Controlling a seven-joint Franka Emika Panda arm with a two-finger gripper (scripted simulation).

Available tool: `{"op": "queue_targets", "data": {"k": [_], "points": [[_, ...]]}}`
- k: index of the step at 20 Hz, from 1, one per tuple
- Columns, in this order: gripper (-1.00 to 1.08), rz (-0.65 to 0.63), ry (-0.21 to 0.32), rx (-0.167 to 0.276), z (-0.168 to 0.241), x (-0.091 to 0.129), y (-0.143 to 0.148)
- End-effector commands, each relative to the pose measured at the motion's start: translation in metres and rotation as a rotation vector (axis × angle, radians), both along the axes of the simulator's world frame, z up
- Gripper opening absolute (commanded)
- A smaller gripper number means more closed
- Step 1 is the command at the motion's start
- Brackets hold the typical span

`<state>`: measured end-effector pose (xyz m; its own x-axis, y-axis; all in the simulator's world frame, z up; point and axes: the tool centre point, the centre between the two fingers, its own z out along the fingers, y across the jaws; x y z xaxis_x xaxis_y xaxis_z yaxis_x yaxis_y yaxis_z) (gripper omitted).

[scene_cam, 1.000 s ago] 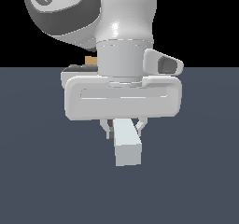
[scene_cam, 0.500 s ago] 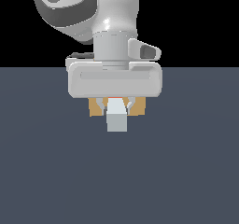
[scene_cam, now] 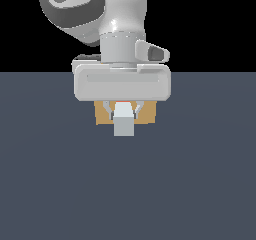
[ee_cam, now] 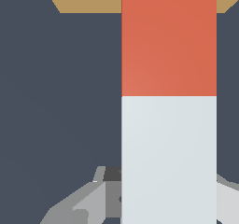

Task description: Insert the peg into the horizontal hole in a box.

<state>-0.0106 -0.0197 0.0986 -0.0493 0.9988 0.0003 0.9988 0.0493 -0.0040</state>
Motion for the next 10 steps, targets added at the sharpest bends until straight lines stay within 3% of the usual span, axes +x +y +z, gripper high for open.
{"op": "queue_targets", "data": {"k": [1, 10], "points": [[-1.0, 0.0, -0.004, 0.0, 0.0019, 0.0015, 0.0001], [-1.0, -0.001, -0.003, 0.0, 0.0015, 0.001, 0.0064]]}}
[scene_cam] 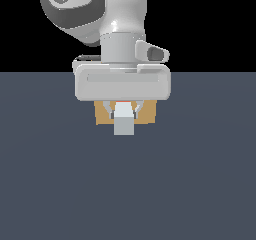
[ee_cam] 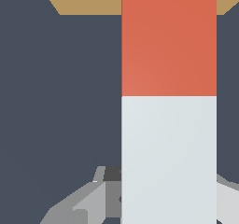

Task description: Insert the peg into the horizontal hole in a box.

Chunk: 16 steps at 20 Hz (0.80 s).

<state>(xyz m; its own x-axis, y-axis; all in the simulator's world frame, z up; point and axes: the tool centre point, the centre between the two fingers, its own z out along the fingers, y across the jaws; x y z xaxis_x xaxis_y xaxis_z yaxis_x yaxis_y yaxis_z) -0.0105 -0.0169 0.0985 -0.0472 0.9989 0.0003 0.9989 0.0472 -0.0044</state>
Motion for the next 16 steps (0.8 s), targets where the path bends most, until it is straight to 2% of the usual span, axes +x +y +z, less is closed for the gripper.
{"op": "queue_targets", "data": {"k": [1, 16], "points": [[-1.0, 0.001, -0.003, 0.0, 0.002, 0.001, 0.007], [-1.0, 0.001, -0.007, 0.0, 0.003, -0.005, 0.111]]}}
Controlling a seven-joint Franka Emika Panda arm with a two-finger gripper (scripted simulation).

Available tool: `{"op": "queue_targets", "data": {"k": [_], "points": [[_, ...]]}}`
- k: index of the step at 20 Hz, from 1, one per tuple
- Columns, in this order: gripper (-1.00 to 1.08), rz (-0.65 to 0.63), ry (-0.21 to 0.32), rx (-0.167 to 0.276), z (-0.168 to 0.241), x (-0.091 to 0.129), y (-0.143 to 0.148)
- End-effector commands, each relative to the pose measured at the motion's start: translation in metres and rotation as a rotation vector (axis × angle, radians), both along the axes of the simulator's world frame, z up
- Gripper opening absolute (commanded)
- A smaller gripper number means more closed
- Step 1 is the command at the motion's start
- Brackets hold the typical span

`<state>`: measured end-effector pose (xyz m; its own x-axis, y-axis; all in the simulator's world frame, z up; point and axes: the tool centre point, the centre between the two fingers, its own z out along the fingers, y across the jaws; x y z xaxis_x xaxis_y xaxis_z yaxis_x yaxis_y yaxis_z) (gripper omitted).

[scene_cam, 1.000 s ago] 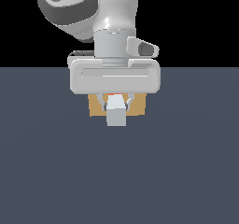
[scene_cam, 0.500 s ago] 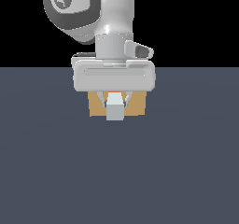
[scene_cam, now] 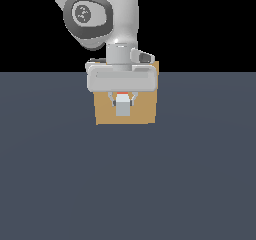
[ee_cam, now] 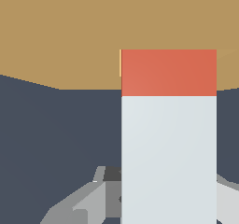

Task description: Insert the peg into the horizontal hole in a box.

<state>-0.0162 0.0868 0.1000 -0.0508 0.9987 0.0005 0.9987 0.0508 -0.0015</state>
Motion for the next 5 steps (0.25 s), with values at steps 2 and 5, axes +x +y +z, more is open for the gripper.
{"op": "queue_targets", "data": {"k": [2, 5], "points": [[-1.0, -0.002, -0.004, 0.0, 0.002, 0.0011, 0.0137], [-1.0, -0.002, -0.004, 0.0, 0.002, 0.0012, 0.0173]]}}
